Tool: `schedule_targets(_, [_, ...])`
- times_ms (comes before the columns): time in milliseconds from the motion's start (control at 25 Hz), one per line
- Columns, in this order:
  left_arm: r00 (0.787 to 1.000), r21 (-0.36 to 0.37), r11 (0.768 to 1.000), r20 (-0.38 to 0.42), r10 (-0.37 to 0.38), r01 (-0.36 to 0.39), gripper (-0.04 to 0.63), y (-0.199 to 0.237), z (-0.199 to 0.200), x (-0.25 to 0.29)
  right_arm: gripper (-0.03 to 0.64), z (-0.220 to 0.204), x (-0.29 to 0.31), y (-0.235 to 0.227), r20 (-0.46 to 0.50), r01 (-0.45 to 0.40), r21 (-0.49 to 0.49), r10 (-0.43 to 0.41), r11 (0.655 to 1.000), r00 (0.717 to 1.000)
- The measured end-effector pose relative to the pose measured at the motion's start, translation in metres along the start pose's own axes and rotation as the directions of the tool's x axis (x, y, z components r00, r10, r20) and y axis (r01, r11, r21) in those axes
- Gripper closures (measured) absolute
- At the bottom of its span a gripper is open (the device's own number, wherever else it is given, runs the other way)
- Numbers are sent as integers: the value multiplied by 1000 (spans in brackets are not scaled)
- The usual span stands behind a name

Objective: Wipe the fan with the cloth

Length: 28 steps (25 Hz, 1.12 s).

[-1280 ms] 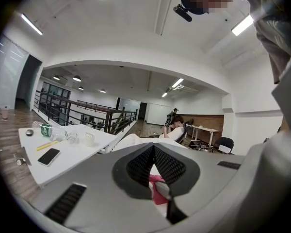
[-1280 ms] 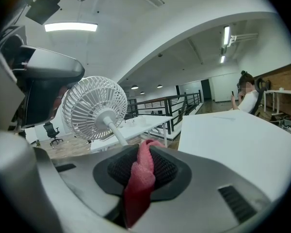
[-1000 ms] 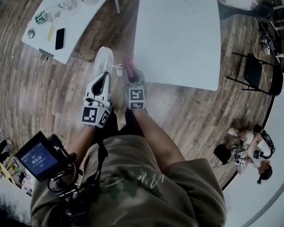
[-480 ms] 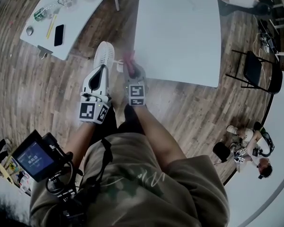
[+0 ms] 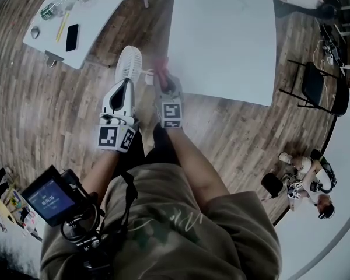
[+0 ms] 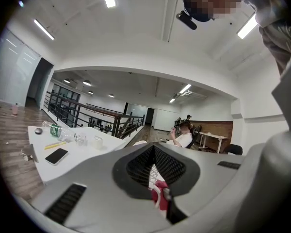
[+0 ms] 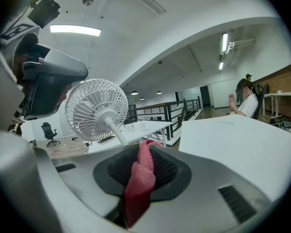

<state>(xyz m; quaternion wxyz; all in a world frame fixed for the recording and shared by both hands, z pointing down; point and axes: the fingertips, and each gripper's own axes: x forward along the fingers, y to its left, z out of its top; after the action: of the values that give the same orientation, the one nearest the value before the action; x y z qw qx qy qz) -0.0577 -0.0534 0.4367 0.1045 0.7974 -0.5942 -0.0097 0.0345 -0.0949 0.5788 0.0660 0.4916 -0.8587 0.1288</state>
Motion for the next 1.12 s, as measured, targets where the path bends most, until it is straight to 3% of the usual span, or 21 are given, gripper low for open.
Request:
schedule_targets(560, [1000,-45,999,4,16,-16,575,5,-7,-7,525,0,4,4,32,26,-3,-26,1000,999])
schedule_targets(1120, [1000,-43,999,0,22,-22,575,2,-13,-6,526,-16,5,-1,-2,42,3,-42,999,999])
